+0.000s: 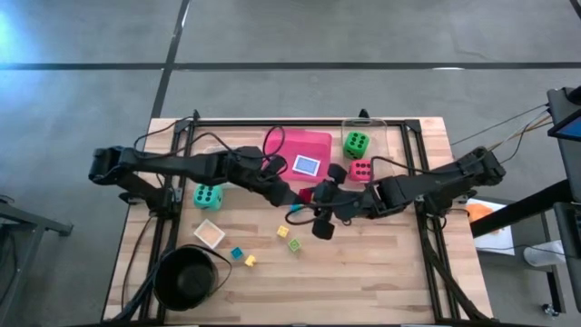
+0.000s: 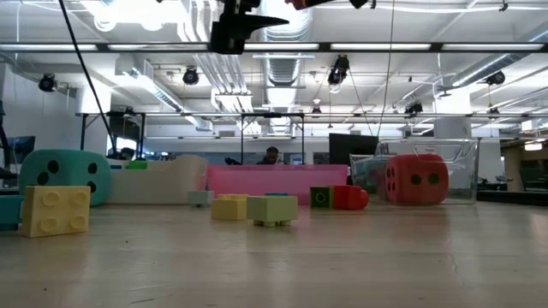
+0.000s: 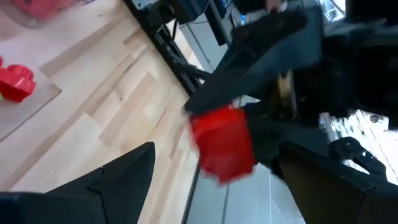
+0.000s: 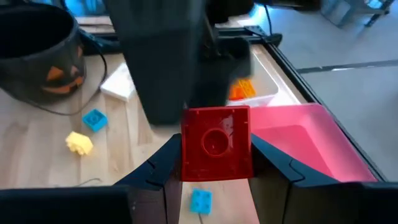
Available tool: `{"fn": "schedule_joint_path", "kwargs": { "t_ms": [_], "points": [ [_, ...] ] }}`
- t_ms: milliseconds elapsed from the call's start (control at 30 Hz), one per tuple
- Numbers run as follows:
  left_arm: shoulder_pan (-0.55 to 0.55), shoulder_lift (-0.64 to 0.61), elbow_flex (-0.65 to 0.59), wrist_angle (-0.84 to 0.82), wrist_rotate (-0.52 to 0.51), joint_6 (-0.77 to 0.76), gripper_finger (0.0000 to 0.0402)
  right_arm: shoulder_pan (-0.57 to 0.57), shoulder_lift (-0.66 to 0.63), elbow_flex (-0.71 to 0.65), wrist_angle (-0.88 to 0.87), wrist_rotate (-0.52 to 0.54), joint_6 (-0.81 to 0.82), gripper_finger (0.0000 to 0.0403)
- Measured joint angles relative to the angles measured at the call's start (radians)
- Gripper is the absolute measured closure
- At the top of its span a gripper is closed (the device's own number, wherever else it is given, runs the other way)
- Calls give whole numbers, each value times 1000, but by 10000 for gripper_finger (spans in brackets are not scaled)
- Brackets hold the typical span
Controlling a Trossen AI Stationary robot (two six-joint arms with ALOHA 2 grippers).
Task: Pick & Place Toys
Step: Put the red game piece into the white bin
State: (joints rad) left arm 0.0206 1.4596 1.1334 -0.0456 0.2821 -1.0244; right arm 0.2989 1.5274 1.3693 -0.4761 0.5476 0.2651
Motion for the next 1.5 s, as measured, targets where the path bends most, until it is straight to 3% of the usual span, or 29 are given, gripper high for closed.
{"fn": "schedule_joint_path", "kwargs": {
  "t_ms": [700, 1233, 1433, 1500],
  "points": [
    [1, 17, 20, -37, 33, 4, 69, 2, 13, 0, 27, -36, -44, 275],
    [2, 17, 19, -42, 57, -9, 283, 1, 15, -2, 60, -75, -77, 275],
    [5, 17, 18, -43, 64, -13, 298, 2, 15, -2, 62, -70, -96, 274],
    [6, 17, 18, -41, 72, -5, 298, 2, 15, -2, 67, -72, -89, 249]
  ]
}}
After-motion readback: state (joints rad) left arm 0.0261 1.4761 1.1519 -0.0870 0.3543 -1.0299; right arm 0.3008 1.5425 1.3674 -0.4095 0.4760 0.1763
